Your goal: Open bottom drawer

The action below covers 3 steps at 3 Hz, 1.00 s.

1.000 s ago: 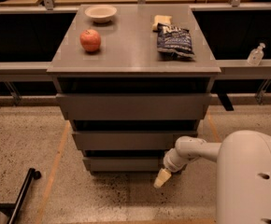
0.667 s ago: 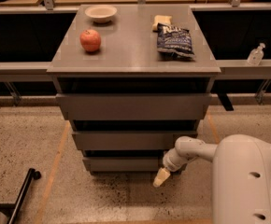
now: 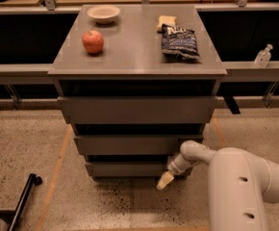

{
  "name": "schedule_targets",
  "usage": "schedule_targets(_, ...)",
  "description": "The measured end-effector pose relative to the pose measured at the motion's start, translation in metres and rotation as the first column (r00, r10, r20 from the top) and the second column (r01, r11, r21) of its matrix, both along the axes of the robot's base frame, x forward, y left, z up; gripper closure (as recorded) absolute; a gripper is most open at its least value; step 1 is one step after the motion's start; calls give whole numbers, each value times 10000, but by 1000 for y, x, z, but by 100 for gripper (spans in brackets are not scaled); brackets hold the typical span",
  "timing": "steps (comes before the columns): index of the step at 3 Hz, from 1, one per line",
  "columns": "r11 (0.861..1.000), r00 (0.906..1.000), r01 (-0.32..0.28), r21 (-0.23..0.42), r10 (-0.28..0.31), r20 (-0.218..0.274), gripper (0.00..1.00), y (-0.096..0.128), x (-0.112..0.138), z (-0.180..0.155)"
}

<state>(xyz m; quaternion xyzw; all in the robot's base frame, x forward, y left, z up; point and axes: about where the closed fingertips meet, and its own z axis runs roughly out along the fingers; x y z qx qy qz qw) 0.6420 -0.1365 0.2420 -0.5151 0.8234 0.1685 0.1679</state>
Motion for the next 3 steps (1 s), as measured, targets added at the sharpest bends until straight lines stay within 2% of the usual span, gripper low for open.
schedule_targets(2,9909,9951,986,918,-993,30,0,-6,25,-38)
schedule_targets(3,9839,9924,1230,1297,-1221,-151,3,0,25,-54)
